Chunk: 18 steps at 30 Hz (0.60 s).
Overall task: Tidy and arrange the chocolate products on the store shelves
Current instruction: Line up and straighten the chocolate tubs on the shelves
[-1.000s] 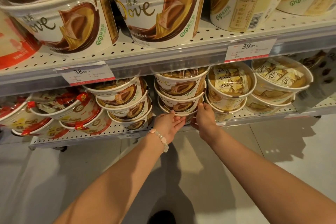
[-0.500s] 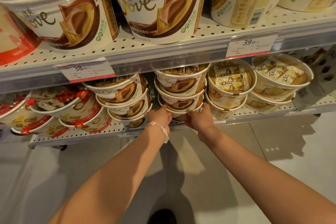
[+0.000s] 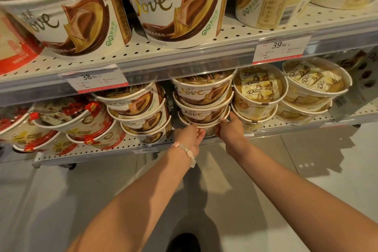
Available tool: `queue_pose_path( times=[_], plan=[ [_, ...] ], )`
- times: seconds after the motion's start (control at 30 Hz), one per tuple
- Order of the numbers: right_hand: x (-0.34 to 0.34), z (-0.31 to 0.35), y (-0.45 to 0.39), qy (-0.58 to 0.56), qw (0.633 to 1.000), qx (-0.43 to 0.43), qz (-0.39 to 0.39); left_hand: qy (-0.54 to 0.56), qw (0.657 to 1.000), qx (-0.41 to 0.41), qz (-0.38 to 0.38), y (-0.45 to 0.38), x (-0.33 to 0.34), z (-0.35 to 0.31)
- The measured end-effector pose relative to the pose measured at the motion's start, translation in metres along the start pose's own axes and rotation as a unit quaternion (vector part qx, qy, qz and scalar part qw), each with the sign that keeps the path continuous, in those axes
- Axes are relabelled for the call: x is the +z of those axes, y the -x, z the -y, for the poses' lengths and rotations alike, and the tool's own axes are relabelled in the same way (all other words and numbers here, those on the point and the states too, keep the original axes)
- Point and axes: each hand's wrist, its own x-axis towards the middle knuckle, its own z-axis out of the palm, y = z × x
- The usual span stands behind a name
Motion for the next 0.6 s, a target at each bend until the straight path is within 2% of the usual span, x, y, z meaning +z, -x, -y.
queue_pose_path(
  times=[0.13, 0.2, 0.47, 0.6],
  plan=[
    [-0.003, 0.016, 0.020, -0.015, 0.999, 0.036, 0.011, -0.030, 0.999, -0.022, 0.034, 0.003, -0.008, -0.007],
    [-0.002, 0.017, 0.024, -0.031, 0.998, 0.046, 0.024, -0.061, 0.998, -0.011, 0.022, 0.001, -0.011, -0.013],
    [0.006, 0.012, 0.029, 0.002, 1.000, -0.025, 0.013, -0.079, 0.995, 0.016, -0.062, -0.011, -0.007, -0.023],
    [0.000, 0.014, 0.024, -0.005, 1.000, -0.003, 0.025, -0.064, 0.996, 0.023, -0.055, -0.005, -0.002, -0.019]
  ],
)
